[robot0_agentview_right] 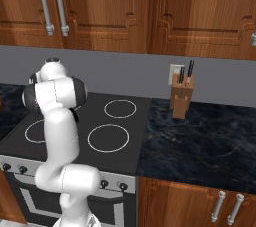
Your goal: Place the shrimp on the plate and place the onion on the same plate.
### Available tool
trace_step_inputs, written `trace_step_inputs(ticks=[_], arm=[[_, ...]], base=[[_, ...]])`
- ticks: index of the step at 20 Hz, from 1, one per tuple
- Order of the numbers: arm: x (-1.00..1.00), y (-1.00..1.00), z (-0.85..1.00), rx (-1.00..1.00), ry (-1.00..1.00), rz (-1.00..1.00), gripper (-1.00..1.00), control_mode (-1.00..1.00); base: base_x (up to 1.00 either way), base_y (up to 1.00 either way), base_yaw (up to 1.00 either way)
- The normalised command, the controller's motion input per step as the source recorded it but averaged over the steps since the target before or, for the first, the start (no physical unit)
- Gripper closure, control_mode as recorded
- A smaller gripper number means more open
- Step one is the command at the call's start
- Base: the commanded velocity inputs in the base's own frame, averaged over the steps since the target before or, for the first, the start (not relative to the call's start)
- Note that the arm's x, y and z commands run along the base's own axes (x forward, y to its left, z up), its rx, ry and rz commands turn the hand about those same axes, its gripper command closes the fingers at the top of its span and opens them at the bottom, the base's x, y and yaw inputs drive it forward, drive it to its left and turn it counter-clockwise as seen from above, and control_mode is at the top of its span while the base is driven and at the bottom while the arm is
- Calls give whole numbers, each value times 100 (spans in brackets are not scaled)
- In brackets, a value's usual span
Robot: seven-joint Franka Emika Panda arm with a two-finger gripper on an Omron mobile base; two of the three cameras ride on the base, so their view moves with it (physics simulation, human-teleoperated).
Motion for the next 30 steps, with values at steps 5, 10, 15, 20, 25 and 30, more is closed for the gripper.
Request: trace_step_inputs(ticks=[5,10,15,20,25,30], arm=[[31,8,-2,0,0,0,-100,-100],[22,0,-6,0,0,0,-100,-100],[29,0,-14,0,0,0,-100,-100],[16,0,-13,0,0,0,-100,-100],[19,5,-13,0,0,0,-100,-100],[20,11,-18,0,0,0,-100,-100]], base=[[0,0,0],[0,0,0],[0,0,0],[0,0,0],[0,0,0],[0,0,0]])
